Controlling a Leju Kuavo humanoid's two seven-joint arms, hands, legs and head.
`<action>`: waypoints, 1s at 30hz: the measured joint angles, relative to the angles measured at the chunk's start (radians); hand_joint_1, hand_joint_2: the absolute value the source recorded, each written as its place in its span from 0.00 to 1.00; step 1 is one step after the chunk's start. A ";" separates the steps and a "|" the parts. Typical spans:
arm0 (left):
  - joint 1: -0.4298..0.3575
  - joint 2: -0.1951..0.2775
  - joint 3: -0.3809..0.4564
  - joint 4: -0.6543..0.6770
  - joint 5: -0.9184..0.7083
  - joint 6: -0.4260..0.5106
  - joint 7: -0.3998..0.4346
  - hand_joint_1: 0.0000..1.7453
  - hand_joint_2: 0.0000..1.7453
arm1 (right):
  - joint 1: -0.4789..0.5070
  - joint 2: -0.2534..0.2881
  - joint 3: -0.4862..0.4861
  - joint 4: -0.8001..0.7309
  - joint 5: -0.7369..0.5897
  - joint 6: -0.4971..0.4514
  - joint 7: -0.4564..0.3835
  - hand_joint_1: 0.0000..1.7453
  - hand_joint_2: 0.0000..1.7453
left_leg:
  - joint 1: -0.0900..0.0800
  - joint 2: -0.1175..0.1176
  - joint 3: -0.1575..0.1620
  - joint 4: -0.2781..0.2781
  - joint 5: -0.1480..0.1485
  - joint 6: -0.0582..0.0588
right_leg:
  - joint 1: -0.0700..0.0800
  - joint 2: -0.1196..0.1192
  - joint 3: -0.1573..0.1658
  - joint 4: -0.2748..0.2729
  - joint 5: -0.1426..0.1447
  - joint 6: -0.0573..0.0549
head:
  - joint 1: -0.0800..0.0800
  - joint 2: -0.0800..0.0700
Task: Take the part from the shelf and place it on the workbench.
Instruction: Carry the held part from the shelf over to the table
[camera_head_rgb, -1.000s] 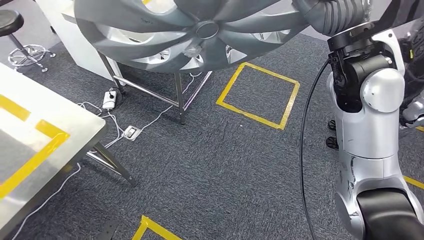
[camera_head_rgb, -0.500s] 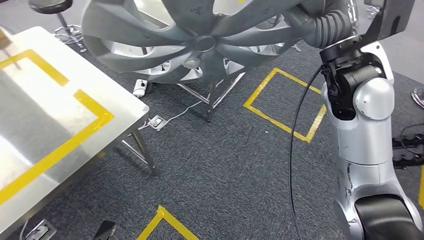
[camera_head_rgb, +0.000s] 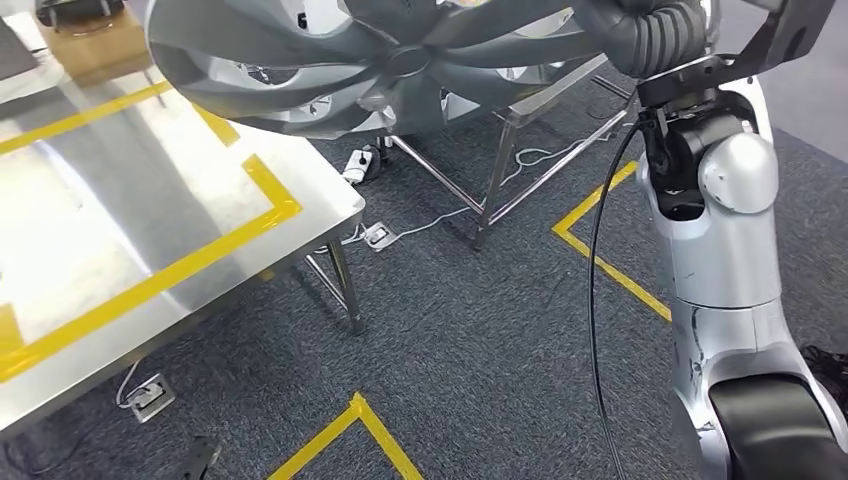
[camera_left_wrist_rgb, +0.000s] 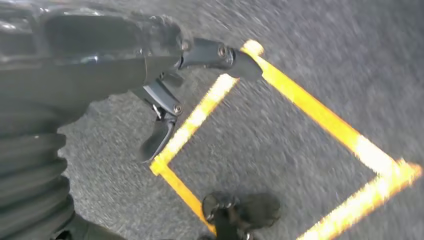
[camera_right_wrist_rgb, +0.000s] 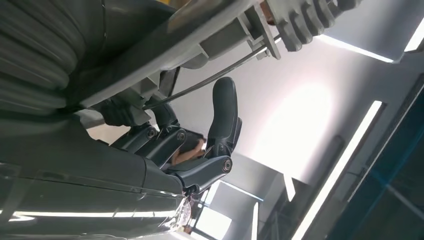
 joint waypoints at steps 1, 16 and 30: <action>0.001 0.004 0.001 -0.001 0.005 -0.002 0.010 0.00 1.00 | -0.001 0.003 0.001 0.017 -0.001 0.000 -0.007 1.00 1.00 | 0.005 0.001 -0.013 0.041 -0.016 -0.007 | -0.003 -0.015 -0.002 0.003 -0.001 0.004 | -0.004 0.000; 0.008 0.022 0.004 -0.016 0.039 0.019 0.025 0.00 1.00 | 0.012 0.034 0.041 0.135 -0.027 0.015 -0.025 1.00 1.00 | 0.007 0.017 0.091 -0.134 0.068 0.036 | -0.027 -0.009 -0.123 0.313 -0.181 0.078 | -0.011 0.000; 0.013 0.003 0.005 -0.015 0.053 0.006 0.004 0.00 1.00 | 0.001 0.046 0.054 0.172 -0.030 0.018 -0.023 1.00 1.00 | 0.004 0.008 0.016 -0.043 0.023 0.002 | -0.008 -0.001 0.000 0.005 -0.003 0.016 | -0.008 0.000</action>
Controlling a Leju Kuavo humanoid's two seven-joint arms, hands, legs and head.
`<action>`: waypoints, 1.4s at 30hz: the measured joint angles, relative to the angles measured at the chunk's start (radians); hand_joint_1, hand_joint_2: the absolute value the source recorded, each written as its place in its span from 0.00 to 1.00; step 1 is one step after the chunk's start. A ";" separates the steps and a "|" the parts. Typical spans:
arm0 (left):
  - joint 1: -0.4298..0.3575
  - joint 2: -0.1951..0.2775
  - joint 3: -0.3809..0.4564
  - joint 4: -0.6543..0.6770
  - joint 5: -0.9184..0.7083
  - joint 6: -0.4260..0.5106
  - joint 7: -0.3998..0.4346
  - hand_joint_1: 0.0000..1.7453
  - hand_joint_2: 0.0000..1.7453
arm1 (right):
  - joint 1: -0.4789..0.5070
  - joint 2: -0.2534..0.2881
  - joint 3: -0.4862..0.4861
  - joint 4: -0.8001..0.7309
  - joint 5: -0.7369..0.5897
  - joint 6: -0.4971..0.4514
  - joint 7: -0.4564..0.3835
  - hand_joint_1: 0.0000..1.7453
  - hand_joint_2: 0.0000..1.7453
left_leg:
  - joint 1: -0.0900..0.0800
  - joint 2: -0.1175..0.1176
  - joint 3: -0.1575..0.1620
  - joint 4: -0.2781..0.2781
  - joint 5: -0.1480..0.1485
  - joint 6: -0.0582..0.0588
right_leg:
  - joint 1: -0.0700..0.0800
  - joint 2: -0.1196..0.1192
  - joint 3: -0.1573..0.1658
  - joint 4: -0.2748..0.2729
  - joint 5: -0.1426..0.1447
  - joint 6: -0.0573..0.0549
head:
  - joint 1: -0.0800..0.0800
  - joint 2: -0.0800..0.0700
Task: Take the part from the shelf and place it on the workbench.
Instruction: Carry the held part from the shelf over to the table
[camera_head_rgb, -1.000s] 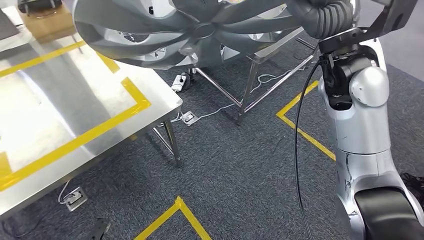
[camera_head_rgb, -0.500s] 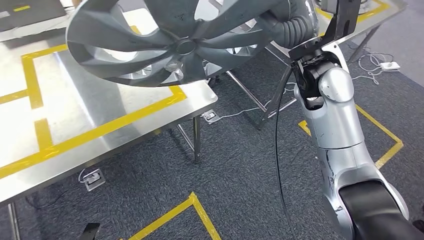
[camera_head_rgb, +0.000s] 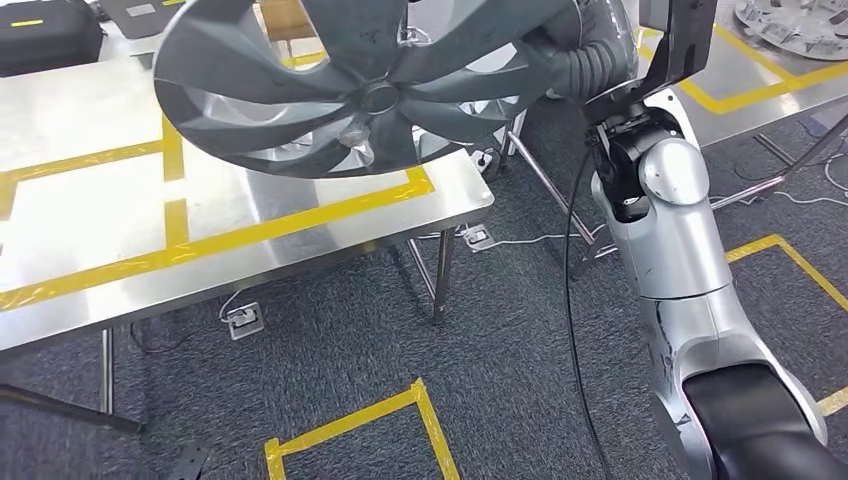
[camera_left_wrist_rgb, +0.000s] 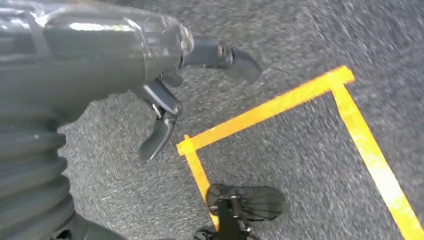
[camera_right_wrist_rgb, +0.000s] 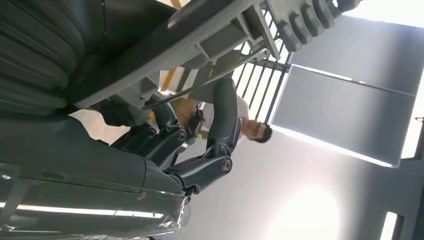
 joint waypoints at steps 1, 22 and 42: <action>0.000 0.000 0.000 0.000 0.001 -0.004 -0.007 0.00 1.00 | 0.000 0.000 0.000 0.002 -0.001 0.000 0.001 1.00 1.00 | 0.004 0.001 -0.018 0.054 -0.027 -0.006 | -0.002 -0.014 -0.002 0.001 0.001 0.000 | -0.006 0.000; 0.002 0.022 -0.012 -0.025 -0.017 -0.007 -0.012 0.00 1.00 | 0.019 -0.067 -0.010 -0.101 0.001 -0.042 0.137 1.00 1.00 | -0.013 -0.089 0.090 -0.093 0.042 0.041 | -0.001 0.044 -0.070 0.169 -0.052 0.005 | -0.002 0.000; 0.004 0.011 -0.027 -0.028 0.009 -0.019 -0.041 0.00 1.00 | -0.055 -0.069 -0.003 -0.087 0.005 -0.024 0.091 1.00 1.00 | 0.011 0.002 0.110 -0.099 0.019 0.009 | -0.018 -0.030 -0.041 0.059 -0.019 0.061 | -0.051 0.000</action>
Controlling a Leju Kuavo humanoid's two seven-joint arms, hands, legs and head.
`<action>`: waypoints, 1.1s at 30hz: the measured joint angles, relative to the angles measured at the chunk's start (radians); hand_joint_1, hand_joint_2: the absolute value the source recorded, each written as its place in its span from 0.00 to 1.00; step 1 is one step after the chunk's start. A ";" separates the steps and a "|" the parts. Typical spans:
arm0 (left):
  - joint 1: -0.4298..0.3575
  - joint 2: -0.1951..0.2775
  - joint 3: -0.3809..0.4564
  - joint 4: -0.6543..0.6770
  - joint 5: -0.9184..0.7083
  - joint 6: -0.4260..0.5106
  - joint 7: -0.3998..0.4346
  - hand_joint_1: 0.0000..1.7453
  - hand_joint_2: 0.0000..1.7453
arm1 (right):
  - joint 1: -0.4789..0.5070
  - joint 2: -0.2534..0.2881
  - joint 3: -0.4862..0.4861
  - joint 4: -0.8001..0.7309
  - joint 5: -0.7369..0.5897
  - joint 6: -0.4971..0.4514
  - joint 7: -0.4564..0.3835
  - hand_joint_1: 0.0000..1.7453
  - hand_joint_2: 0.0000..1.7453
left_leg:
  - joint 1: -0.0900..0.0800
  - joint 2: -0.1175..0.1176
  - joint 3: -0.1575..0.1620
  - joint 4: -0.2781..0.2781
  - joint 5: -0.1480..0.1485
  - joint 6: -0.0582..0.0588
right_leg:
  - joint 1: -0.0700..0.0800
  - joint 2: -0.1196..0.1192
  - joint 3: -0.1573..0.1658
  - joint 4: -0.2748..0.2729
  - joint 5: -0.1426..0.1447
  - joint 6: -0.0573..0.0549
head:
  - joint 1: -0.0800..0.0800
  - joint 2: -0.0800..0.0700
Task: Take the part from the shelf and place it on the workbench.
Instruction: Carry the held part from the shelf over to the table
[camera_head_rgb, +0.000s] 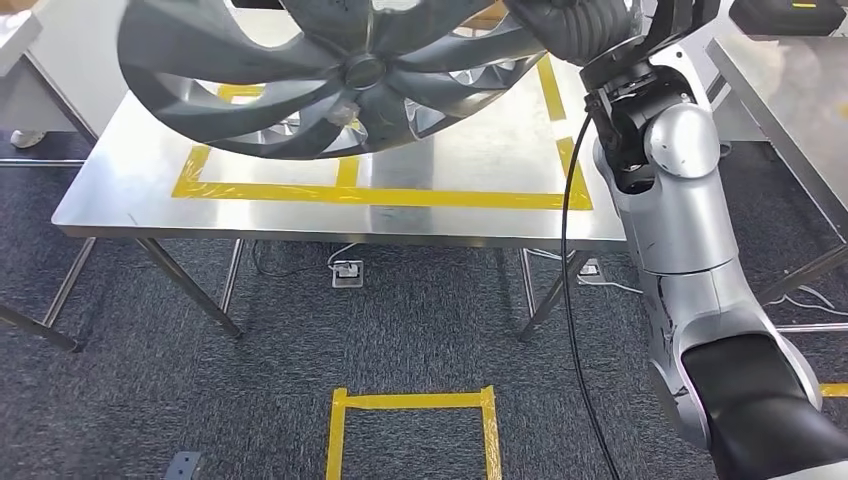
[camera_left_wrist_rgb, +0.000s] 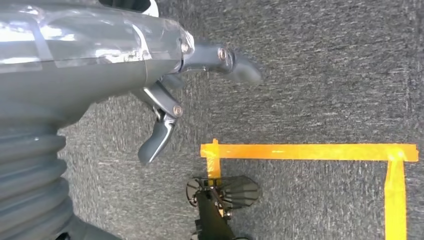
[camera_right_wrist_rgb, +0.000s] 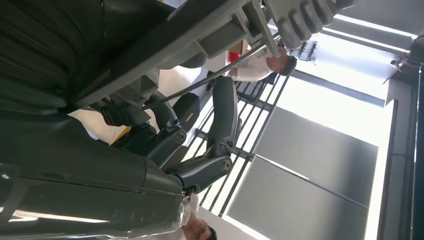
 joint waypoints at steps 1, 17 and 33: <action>0.000 -0.001 -0.001 0.000 0.001 0.000 -0.002 0.00 1.00 | 0.000 0.001 0.000 0.001 -0.002 0.001 -0.001 1.00 1.00 | 0.000 -0.001 -0.001 -0.001 0.000 0.006 | -0.001 0.001 0.000 -0.003 0.000 -0.003 | 0.004 0.000; 0.000 -0.007 -0.009 0.001 0.011 0.002 -0.017 0.00 1.00 | -0.001 0.006 -0.001 0.010 -0.022 0.012 0.005 1.00 1.00 | -0.012 -0.003 0.000 -0.002 -0.004 0.027 | -0.007 0.002 0.008 -0.019 0.006 -0.007 | 0.028 0.000; 0.000 -0.013 -0.014 0.004 0.015 -0.003 0.038 0.00 1.00 | 0.018 0.010 -0.002 0.002 -0.027 0.025 0.004 1.00 1.00 | -0.012 -0.004 0.005 -0.008 -0.005 0.027 | -0.009 0.002 0.008 -0.018 0.001 0.016 | 0.021 0.000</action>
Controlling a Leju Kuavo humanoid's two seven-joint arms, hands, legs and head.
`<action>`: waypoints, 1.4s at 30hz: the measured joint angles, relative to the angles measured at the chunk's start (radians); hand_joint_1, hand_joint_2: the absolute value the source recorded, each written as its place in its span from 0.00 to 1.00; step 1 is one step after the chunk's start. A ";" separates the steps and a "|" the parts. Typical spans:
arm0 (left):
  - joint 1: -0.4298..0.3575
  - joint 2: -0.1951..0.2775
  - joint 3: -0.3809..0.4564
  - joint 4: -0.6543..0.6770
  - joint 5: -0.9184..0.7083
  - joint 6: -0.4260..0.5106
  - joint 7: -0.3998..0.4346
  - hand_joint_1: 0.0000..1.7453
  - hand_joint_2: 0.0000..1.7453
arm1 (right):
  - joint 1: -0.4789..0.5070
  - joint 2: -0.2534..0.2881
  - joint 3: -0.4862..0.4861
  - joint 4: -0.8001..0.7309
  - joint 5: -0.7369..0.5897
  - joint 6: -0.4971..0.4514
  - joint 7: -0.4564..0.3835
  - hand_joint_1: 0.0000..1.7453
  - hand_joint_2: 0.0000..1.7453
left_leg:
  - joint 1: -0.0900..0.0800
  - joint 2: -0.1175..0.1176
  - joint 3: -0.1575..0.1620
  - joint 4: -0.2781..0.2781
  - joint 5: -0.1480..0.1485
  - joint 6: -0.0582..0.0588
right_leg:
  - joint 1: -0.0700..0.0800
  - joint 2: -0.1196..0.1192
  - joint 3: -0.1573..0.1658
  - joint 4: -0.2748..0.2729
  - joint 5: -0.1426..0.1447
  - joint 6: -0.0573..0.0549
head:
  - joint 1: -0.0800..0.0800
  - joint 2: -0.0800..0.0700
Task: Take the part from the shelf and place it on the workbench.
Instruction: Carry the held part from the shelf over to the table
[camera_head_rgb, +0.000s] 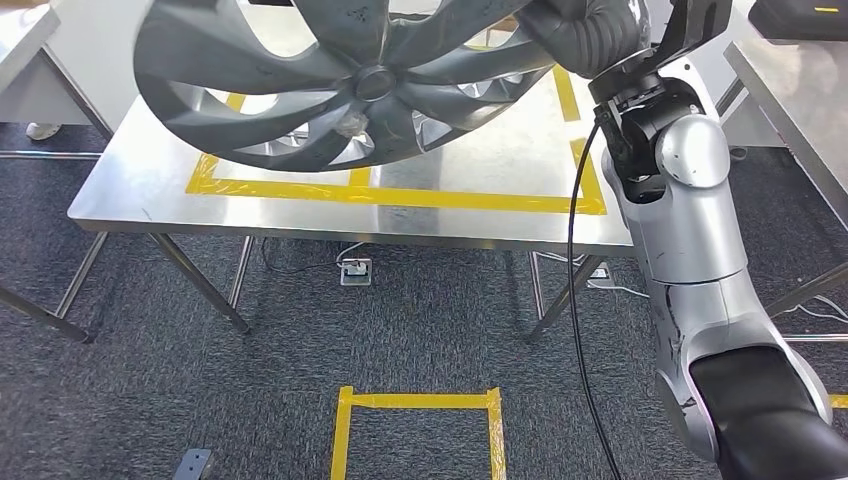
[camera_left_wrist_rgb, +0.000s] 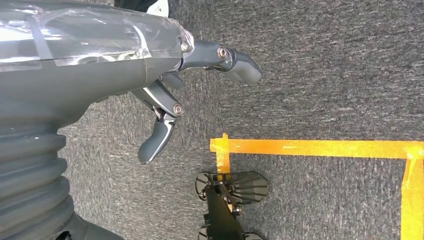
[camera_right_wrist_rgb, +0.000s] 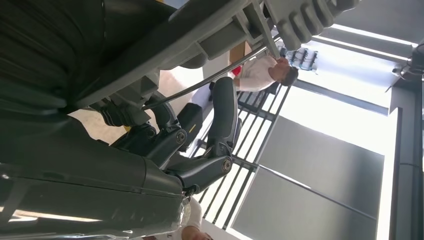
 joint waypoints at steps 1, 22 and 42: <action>0.000 0.000 0.000 0.000 0.000 0.000 0.000 0.00 1.00 | 0.001 0.000 0.000 0.000 0.000 0.000 0.000 1.00 1.00 | 0.000 0.000 0.000 0.000 0.000 0.000 | 0.000 0.000 0.000 0.000 0.000 0.000 | 0.000 0.000; -0.001 -0.002 -0.002 0.000 0.041 -0.004 0.021 0.00 1.00 | -0.027 0.059 0.011 0.021 0.001 -0.006 -0.009 1.00 1.00 | 0.000 0.004 0.001 -0.001 0.000 0.000 | 0.000 0.001 0.000 0.000 0.000 0.000 | 0.000 0.000; -0.001 -0.002 -0.002 0.001 0.032 0.000 0.009 0.00 1.00 | -0.025 0.063 0.001 0.029 0.003 0.006 -0.014 1.00 1.00 | -0.009 -0.002 0.004 -0.004 -0.002 0.010 | -0.010 0.002 0.003 -0.006 -0.001 0.018 | -0.009 0.000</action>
